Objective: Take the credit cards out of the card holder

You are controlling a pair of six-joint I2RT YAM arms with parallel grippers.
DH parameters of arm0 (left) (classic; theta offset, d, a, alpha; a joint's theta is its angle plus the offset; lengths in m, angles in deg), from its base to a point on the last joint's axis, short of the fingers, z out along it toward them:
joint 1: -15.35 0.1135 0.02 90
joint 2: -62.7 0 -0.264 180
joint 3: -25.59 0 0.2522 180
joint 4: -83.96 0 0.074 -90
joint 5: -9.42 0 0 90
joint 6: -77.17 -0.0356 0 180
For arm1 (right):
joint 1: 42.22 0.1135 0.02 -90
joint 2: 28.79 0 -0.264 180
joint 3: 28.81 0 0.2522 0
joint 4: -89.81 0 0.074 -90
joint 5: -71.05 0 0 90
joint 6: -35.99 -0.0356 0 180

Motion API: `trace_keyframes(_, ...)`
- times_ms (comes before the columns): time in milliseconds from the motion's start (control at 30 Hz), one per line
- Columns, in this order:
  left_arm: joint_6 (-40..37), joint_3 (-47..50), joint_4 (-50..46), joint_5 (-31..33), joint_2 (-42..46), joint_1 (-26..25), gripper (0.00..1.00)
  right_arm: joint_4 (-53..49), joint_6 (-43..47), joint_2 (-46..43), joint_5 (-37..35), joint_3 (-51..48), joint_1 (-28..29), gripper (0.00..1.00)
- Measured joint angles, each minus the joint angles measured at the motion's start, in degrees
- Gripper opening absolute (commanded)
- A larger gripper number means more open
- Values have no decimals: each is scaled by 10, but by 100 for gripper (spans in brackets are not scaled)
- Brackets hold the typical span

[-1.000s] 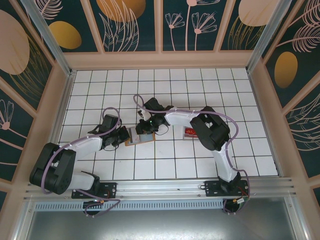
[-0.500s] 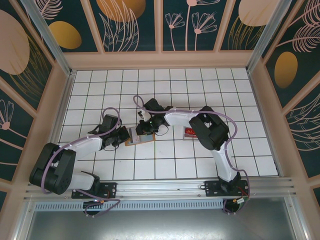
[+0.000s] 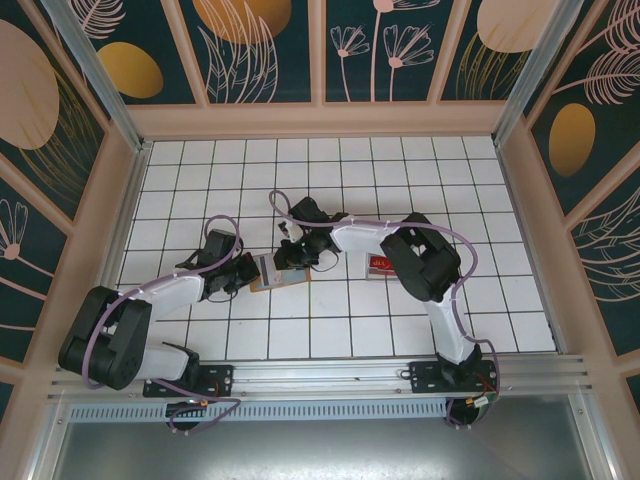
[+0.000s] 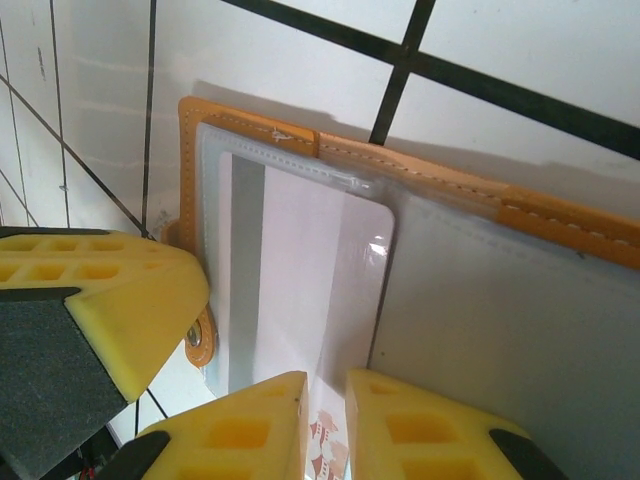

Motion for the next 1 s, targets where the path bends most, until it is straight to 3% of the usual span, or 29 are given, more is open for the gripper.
trace_keyframes(433,0,0,0,-1,0,0,2,-10,0,-23,-21,-21,-9,19)
trace_keyframes(1000,0,1,1,-3,0,0,0,-10,0,-1,20,-5,-9,21)
